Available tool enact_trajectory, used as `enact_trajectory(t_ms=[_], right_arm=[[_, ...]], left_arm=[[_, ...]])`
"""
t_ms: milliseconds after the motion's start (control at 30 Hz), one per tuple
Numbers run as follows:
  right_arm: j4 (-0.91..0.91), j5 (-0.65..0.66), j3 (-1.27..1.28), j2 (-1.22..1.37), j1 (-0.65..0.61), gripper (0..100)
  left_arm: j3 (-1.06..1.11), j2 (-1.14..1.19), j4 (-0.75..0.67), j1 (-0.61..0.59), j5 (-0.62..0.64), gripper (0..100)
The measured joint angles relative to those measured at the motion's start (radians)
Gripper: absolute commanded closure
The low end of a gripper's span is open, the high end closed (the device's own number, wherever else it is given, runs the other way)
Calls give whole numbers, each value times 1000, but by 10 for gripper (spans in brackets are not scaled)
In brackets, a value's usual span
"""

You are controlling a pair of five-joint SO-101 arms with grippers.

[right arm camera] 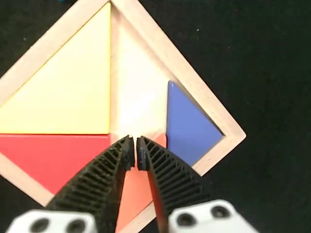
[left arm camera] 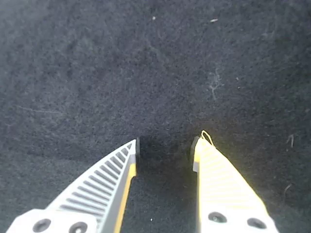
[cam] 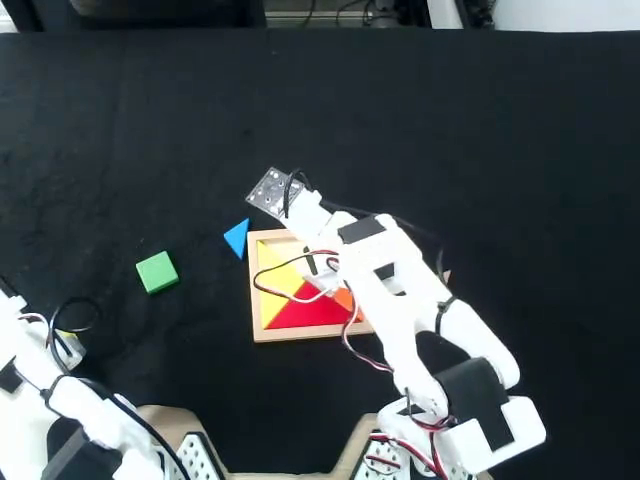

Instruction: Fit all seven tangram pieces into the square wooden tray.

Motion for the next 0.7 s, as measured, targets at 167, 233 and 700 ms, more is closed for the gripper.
enact_trajectory(t_ms=[167,233,700], right_arm=[[-9,29,0,15,-3,988],[-18,35,0,57,-3,988],[-14,35,-63,157,29,988]], left_arm=[[0,0,0,0,0,798],[0,0,0,0,0,798],[0,0,0,0,0,798]])
